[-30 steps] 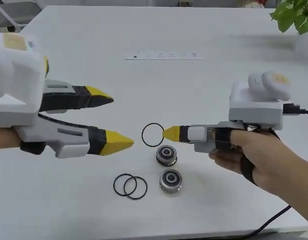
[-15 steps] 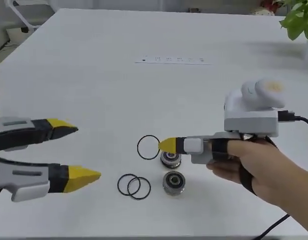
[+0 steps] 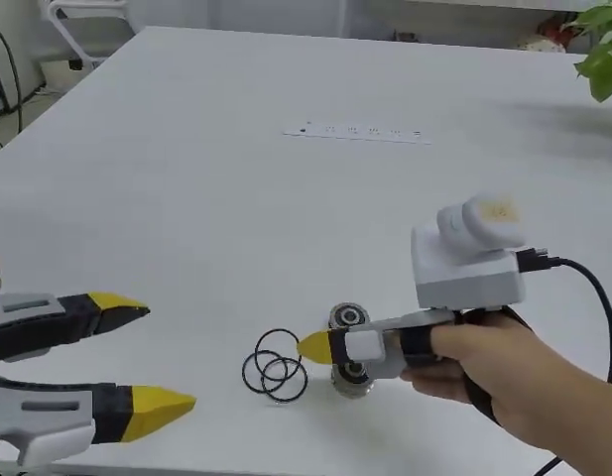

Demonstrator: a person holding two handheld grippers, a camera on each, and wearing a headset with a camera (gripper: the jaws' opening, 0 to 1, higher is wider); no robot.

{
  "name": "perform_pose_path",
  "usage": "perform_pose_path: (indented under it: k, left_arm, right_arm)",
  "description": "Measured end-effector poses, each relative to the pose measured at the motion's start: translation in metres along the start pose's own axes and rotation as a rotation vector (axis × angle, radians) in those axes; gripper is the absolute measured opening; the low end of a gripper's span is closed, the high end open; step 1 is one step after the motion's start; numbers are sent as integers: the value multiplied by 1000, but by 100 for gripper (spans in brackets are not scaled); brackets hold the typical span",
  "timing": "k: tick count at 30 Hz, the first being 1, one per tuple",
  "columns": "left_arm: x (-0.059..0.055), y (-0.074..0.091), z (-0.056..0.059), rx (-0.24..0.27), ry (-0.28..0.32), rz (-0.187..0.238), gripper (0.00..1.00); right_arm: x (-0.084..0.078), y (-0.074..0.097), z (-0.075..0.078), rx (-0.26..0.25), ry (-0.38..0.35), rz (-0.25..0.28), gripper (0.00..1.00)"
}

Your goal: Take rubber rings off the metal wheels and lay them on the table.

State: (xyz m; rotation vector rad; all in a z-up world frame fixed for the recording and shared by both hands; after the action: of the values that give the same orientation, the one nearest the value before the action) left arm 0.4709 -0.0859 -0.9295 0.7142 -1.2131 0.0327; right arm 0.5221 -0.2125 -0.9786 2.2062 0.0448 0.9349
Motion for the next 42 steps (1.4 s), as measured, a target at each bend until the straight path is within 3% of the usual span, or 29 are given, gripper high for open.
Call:
perform_pose_path:
  k: [4,11,21,42]
  left_arm:
    - [-2,-1,1,-2,7,-13,60]
    - [-6,-4,2,-10,13,-25,60]
    - [-6,-3,2,-13,18,-17,59]
    - [-1,1,0,-11,-7,-18,61]
  right_arm:
    - [-8,-5,-3,18,16,-35,0]
    - [-18,-10,-6,8,75,-74,0]
    - [-16,-11,5,-42,96,-56,0]
    - [-5,-4,3,-69,228,-16,10]
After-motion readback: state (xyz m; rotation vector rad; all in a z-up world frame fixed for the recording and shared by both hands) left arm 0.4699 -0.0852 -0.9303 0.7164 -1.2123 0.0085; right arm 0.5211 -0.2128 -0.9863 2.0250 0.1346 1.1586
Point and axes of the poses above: the centre of the closed fingertips' face, and the gripper's own axes: y roughly backward along the fingers, z roughly to its right, x roughly out of its top, the point moved 3 cm from there along y, roughly backward along the fingers, and after that the axes turned 12 degrees about -x, right-handed, at the moved point
